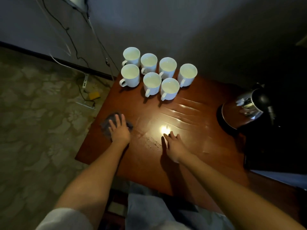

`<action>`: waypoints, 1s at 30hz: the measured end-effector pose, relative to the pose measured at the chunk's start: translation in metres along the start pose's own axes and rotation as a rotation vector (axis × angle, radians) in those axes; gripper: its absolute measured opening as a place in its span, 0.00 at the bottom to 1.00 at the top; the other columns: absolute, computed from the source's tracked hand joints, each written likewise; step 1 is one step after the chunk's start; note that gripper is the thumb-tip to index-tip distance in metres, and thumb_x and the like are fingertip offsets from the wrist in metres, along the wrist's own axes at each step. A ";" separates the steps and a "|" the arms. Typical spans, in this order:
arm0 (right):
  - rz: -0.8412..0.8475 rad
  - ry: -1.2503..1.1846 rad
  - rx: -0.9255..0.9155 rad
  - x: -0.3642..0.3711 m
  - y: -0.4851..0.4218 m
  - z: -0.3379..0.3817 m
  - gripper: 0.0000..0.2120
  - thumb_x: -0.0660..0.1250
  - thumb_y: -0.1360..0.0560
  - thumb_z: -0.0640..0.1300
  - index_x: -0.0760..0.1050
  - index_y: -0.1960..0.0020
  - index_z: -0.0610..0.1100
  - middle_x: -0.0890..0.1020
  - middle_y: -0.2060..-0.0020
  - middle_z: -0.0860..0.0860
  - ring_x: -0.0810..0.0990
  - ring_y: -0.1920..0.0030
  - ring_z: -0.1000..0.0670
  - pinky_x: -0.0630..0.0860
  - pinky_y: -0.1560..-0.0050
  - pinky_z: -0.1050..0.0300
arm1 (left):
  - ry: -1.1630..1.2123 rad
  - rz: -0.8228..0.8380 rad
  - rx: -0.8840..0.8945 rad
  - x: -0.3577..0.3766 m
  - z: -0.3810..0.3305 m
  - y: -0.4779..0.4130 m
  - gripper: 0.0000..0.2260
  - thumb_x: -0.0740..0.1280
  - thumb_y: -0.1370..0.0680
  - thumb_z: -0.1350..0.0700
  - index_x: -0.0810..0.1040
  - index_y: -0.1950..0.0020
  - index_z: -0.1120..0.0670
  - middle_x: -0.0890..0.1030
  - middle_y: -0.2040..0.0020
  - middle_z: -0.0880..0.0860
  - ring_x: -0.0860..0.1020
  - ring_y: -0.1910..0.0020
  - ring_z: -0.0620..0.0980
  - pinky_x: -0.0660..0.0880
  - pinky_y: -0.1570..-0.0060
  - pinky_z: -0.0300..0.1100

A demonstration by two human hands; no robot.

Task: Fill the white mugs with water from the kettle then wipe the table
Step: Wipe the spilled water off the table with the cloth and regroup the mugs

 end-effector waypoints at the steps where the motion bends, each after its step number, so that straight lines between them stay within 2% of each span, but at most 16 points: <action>1: -0.003 0.010 0.009 -0.001 -0.004 0.005 0.32 0.58 0.22 0.41 0.46 0.23 0.51 0.45 0.23 0.46 0.43 0.25 0.38 0.52 0.26 0.42 | 0.005 -0.020 -0.039 0.000 0.005 0.001 0.28 0.51 0.17 0.55 0.37 0.23 0.51 0.37 0.22 0.53 0.39 0.24 0.62 0.47 0.26 0.57; 2: 0.001 0.014 0.016 -0.002 -0.006 0.009 0.32 0.58 0.22 0.41 0.46 0.23 0.51 0.46 0.23 0.46 0.43 0.25 0.38 0.52 0.26 0.42 | -0.025 -0.034 -0.025 0.000 0.006 0.003 0.29 0.52 0.17 0.56 0.38 0.23 0.51 0.38 0.22 0.53 0.39 0.24 0.63 0.47 0.26 0.58; 4: 0.020 0.008 0.036 -0.002 -0.008 0.010 0.32 0.58 0.22 0.42 0.46 0.23 0.50 0.46 0.23 0.46 0.43 0.24 0.38 0.52 0.25 0.42 | -0.121 -0.062 0.160 0.001 -0.005 0.007 0.31 0.55 0.19 0.60 0.41 0.22 0.50 0.39 0.22 0.54 0.40 0.25 0.64 0.44 0.27 0.60; 6: 0.027 -0.008 0.069 -0.002 -0.008 0.006 0.31 0.58 0.22 0.43 0.47 0.23 0.49 0.44 0.23 0.46 0.43 0.24 0.39 0.52 0.25 0.44 | -0.247 -0.063 0.505 0.009 -0.030 0.007 0.33 0.57 0.22 0.63 0.42 0.23 0.48 0.41 0.22 0.52 0.40 0.24 0.63 0.41 0.28 0.60; 8: 0.008 -0.018 0.111 -0.001 -0.008 -0.001 0.31 0.58 0.22 0.42 0.47 0.23 0.48 0.44 0.23 0.45 0.43 0.24 0.39 0.52 0.26 0.45 | -0.425 0.032 0.884 0.022 -0.059 0.005 0.33 0.57 0.22 0.62 0.44 0.23 0.47 0.41 0.22 0.50 0.39 0.24 0.61 0.39 0.28 0.60; 10: -0.026 -0.023 0.156 0.001 -0.008 -0.008 0.33 0.58 0.23 0.42 0.46 0.23 0.47 0.44 0.23 0.44 0.44 0.24 0.39 0.51 0.27 0.44 | -0.572 0.119 1.122 0.030 -0.079 0.001 0.31 0.57 0.21 0.59 0.45 0.22 0.46 0.41 0.22 0.49 0.39 0.24 0.59 0.38 0.28 0.58; 11: -0.037 -0.025 0.181 0.001 -0.008 -0.011 0.33 0.58 0.23 0.42 0.45 0.23 0.46 0.44 0.23 0.44 0.43 0.24 0.39 0.51 0.27 0.44 | -0.606 0.127 1.168 0.029 -0.086 -0.003 0.31 0.56 0.20 0.59 0.44 0.22 0.46 0.41 0.22 0.49 0.39 0.24 0.59 0.38 0.28 0.58; 13: -0.033 -0.023 0.214 0.002 -0.009 -0.016 0.35 0.58 0.23 0.41 0.42 0.23 0.46 0.42 0.23 0.45 0.41 0.24 0.39 0.48 0.26 0.43 | -0.584 0.083 1.103 0.015 -0.085 -0.017 0.33 0.57 0.21 0.62 0.43 0.22 0.46 0.40 0.22 0.50 0.39 0.24 0.59 0.39 0.27 0.58; 16: -0.027 -0.032 0.219 0.005 -0.011 -0.016 0.36 0.58 0.22 0.41 0.38 0.24 0.45 0.40 0.24 0.45 0.38 0.25 0.38 0.48 0.26 0.44 | -0.383 -0.058 0.727 -0.029 -0.047 -0.059 0.39 0.58 0.25 0.68 0.40 0.23 0.47 0.39 0.22 0.51 0.39 0.25 0.62 0.40 0.28 0.61; 19: -0.024 -0.058 0.233 0.007 -0.012 -0.011 0.36 0.57 0.22 0.41 0.37 0.24 0.44 0.38 0.24 0.45 0.37 0.26 0.37 0.53 0.27 0.47 | -0.258 -0.053 0.444 -0.071 0.014 -0.099 0.37 0.57 0.24 0.70 0.43 0.22 0.47 0.40 0.21 0.51 0.40 0.24 0.63 0.44 0.28 0.61; 23: -0.023 -0.076 0.257 0.008 -0.012 -0.005 0.38 0.59 0.23 0.41 0.36 0.24 0.44 0.36 0.25 0.45 0.36 0.26 0.38 0.56 0.28 0.48 | -0.203 -0.007 0.374 -0.072 0.060 -0.098 0.36 0.57 0.23 0.70 0.46 0.22 0.48 0.42 0.21 0.50 0.41 0.24 0.62 0.46 0.28 0.59; 30: 0.009 -0.107 0.231 0.001 -0.012 -0.011 0.38 0.60 0.23 0.41 0.38 0.24 0.46 0.39 0.24 0.46 0.38 0.25 0.39 0.53 0.27 0.44 | -0.164 -0.059 0.366 -0.027 0.111 -0.030 0.37 0.56 0.25 0.73 0.46 0.22 0.49 0.44 0.21 0.51 0.41 0.24 0.60 0.43 0.27 0.55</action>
Point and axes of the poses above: each hand's wrist, its own y-axis away from the middle knuckle, its own x-axis out of the palm, z = x × y, the point moved 1 cm from there along -y, towards the middle knuckle
